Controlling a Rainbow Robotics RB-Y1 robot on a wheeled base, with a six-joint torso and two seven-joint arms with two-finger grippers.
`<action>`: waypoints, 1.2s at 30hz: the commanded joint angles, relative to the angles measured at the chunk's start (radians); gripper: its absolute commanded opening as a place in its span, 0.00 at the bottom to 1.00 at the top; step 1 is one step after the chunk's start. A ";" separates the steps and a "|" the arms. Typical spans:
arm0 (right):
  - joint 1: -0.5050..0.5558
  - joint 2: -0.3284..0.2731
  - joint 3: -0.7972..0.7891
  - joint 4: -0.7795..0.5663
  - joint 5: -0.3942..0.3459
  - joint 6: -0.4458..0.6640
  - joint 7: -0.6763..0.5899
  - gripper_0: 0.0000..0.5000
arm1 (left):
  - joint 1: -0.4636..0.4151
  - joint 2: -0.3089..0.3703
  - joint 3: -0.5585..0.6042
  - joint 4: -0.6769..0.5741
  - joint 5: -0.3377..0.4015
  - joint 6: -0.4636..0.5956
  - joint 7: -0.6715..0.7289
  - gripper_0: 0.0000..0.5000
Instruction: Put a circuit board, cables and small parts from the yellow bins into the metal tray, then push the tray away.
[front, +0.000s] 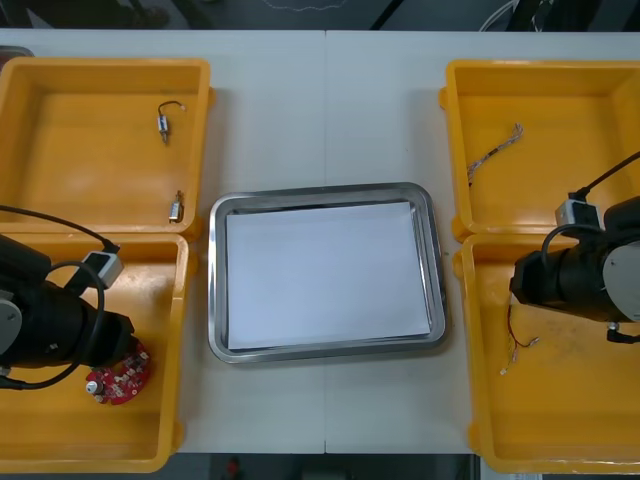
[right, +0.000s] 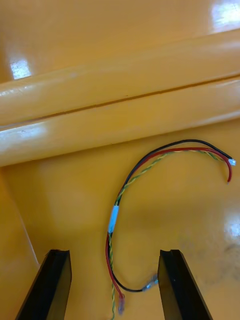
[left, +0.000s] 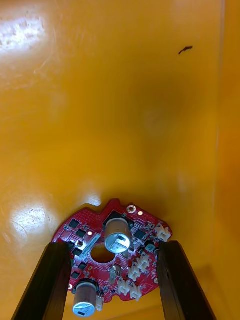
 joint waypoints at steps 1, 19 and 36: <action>0.013 0.018 0.050 0.035 0.024 -0.038 -0.067 1.00 | 0.022 0.006 -0.020 0.011 -0.014 -0.015 0.080 1.00; 0.070 0.015 0.093 0.123 0.037 -0.173 -0.076 1.00 | 0.022 0.006 -0.061 0.060 -0.030 -0.086 0.082 1.00; 0.070 0.013 0.103 0.152 0.031 -0.204 -0.081 0.13 | 0.022 0.006 -0.017 0.019 -0.033 -0.063 0.092 0.00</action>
